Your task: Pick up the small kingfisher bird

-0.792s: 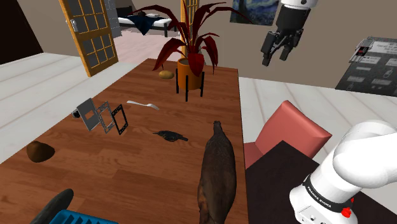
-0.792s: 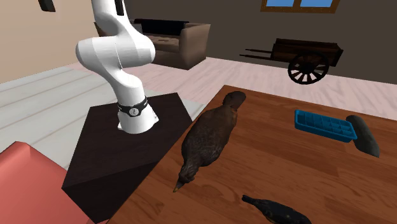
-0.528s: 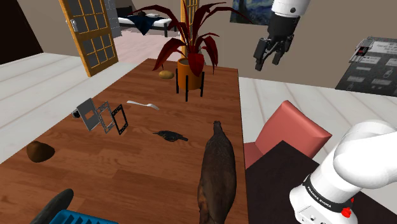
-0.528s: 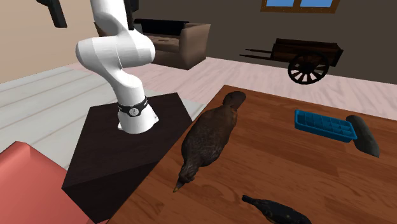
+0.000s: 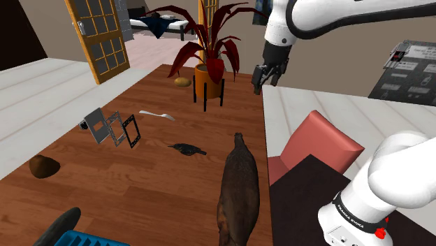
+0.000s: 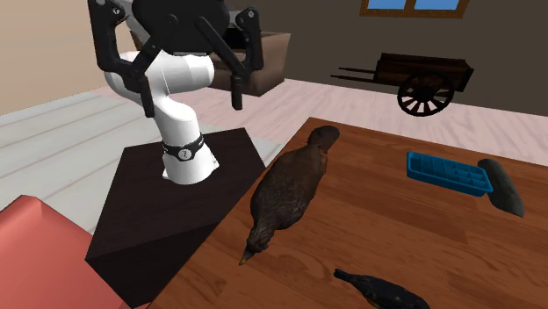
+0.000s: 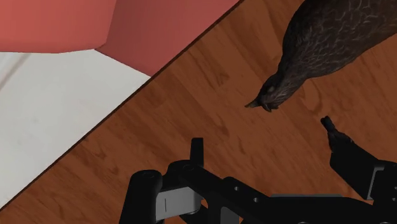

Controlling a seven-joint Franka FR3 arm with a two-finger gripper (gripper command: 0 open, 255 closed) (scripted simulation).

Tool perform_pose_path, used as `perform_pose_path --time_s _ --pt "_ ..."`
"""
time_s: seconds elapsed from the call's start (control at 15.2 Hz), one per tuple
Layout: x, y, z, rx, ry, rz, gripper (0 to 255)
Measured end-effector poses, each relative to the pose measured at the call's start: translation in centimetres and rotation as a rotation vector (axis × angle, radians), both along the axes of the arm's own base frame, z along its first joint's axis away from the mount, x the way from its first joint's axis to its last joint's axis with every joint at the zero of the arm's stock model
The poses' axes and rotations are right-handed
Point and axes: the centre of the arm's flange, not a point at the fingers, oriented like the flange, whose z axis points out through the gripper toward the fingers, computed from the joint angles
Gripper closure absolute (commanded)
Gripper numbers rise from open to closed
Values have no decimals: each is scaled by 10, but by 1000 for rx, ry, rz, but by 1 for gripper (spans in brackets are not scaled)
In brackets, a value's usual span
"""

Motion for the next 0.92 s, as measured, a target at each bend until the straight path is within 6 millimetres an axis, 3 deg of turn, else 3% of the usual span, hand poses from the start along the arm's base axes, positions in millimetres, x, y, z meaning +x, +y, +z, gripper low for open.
perform_pose_path --time_s 0.92 --pt "86 103 -126 -28 -16 211 0"
